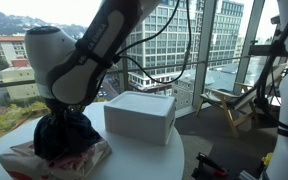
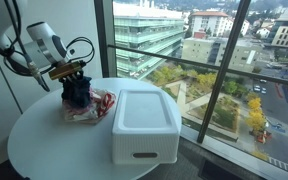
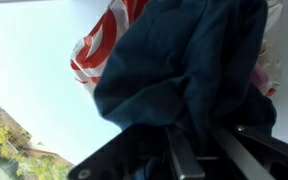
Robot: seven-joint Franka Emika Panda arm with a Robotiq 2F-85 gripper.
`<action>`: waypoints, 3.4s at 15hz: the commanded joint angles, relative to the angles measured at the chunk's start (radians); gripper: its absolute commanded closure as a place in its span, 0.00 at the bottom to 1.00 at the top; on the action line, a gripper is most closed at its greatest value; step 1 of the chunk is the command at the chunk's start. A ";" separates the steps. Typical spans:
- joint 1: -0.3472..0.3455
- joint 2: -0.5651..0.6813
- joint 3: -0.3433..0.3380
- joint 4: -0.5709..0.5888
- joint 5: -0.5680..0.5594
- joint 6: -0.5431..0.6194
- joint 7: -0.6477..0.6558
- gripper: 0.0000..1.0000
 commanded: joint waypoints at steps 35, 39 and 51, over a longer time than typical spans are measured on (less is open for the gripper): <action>0.012 -0.017 0.010 0.148 0.248 -0.370 -0.061 0.00; -0.006 -0.065 0.076 0.069 0.391 -0.426 -0.102 0.00; 0.018 -0.028 0.110 -0.084 0.416 -0.347 -0.075 0.00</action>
